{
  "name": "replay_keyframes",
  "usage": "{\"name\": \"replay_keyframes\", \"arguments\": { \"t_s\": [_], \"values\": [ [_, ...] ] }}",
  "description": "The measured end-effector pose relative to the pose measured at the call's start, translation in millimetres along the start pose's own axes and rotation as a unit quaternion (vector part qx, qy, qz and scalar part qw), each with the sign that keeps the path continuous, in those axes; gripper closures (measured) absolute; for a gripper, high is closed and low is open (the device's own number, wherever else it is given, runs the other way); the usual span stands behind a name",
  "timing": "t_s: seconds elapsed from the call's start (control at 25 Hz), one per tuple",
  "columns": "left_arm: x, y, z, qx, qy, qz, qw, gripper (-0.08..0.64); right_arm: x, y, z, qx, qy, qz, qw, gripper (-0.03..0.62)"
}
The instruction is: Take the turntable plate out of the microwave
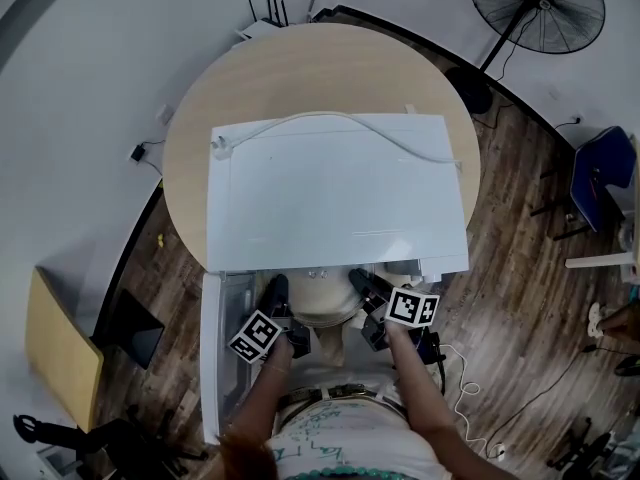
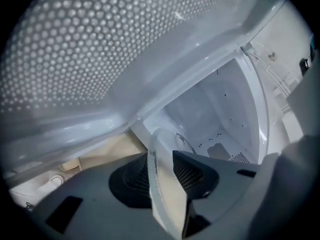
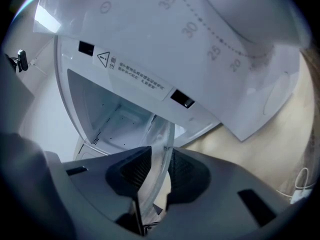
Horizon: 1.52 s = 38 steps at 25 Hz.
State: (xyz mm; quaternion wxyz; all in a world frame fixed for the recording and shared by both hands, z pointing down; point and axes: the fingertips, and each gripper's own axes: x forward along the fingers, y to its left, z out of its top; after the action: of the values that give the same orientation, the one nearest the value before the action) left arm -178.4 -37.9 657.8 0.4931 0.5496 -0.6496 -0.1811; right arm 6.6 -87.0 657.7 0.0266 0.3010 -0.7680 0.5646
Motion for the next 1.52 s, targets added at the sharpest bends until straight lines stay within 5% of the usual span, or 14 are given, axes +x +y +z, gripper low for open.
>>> {"name": "replay_keyframes", "arguments": {
  "t_s": [1.0, 1.52],
  "values": [
    [-106, -50, -31, -0.010, -0.110, 0.005, 0.9939, 0.445, -66, 47, -9, -0.057, 0.070, 0.076, 0.993, 0.502],
    [-152, -81, -14, 0.010, -0.087, -0.036, 0.9955, 0.449, -107, 94, -21, -0.059, 0.019, 0.075, 0.995, 0.502]
  ]
}}
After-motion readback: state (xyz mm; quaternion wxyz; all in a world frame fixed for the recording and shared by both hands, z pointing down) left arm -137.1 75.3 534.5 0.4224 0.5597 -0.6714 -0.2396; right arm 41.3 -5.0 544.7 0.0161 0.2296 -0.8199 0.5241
